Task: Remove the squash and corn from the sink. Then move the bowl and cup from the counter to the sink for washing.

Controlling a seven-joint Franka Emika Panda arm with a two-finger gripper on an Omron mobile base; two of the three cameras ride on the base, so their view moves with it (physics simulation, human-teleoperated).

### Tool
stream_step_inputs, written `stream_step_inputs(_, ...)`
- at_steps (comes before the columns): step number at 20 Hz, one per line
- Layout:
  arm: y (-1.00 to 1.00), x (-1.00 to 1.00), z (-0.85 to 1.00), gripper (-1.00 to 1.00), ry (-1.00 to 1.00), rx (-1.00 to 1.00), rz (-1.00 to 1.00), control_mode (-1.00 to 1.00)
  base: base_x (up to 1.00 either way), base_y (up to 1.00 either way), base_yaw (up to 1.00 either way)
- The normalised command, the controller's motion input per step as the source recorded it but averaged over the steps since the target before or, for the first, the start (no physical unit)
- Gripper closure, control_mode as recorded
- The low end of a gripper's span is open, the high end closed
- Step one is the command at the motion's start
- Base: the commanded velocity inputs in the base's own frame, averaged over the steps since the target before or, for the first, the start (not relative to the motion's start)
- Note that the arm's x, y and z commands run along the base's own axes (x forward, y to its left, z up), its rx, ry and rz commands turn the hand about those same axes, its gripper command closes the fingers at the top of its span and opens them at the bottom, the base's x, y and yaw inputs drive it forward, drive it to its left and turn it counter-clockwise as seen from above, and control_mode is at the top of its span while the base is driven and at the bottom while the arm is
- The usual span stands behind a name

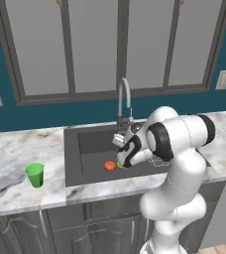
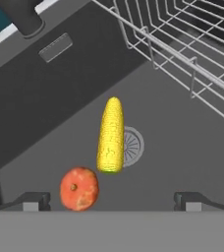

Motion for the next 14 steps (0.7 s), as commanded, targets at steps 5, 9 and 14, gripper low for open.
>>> stream_step_inputs(5,0.0,0.12,-0.16,-1.0,0.0,0.0,0.0,-1.0,0.0,0.0,0.0)
stream_step_inputs(9,0.01,0.12,-0.16,-1.0,0.0,0.0,0.0,-1.0,0.0,0.0,0.0)
stream_step_inputs(14,0.05,0.11,-0.16,-1.0,0.0,0.0,0.0,-1.0,0.0,0.0,0.0)
